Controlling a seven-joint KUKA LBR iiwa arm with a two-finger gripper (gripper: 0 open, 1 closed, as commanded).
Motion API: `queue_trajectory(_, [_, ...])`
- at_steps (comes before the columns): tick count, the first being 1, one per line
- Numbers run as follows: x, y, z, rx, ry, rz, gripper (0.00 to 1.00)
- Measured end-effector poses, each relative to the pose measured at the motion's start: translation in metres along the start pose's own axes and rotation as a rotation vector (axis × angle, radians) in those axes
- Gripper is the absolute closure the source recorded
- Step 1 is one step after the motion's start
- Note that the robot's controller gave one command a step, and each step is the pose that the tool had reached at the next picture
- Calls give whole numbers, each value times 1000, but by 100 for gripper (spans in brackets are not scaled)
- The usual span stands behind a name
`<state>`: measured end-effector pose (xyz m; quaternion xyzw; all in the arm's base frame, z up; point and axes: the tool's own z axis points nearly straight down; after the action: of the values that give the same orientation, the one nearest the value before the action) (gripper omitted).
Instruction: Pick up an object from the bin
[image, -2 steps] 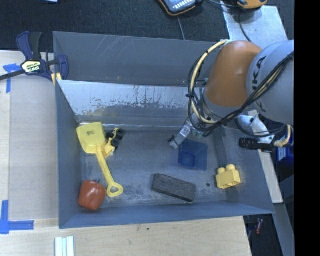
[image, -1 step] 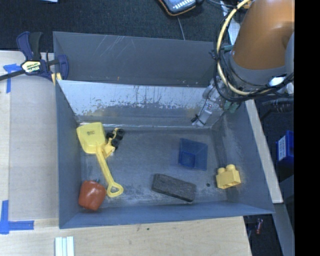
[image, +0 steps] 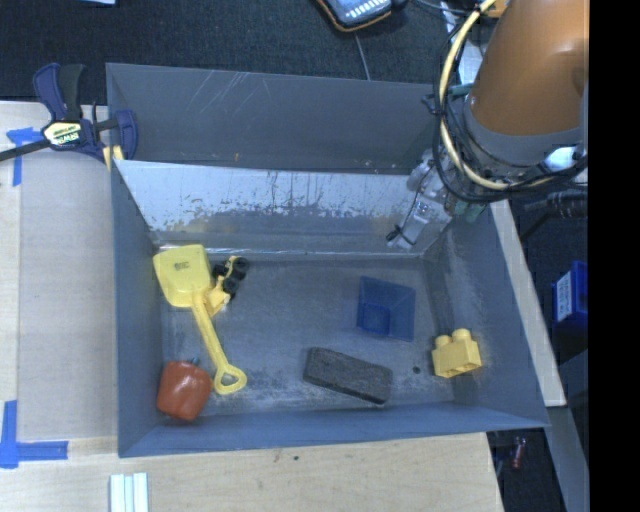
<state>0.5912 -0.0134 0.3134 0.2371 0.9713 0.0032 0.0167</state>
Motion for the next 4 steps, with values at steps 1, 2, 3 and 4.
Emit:
queue_trajectory(1, [-2,-37,-18,2,4,43,0])
queue_trajectory(2, [20,-17,71,-2,2,79,0])
queue_trajectory(3, [42,15,46,-3,-9,35,0])
queue_trajectory(4, [32,-11,121,2,3,312,100])
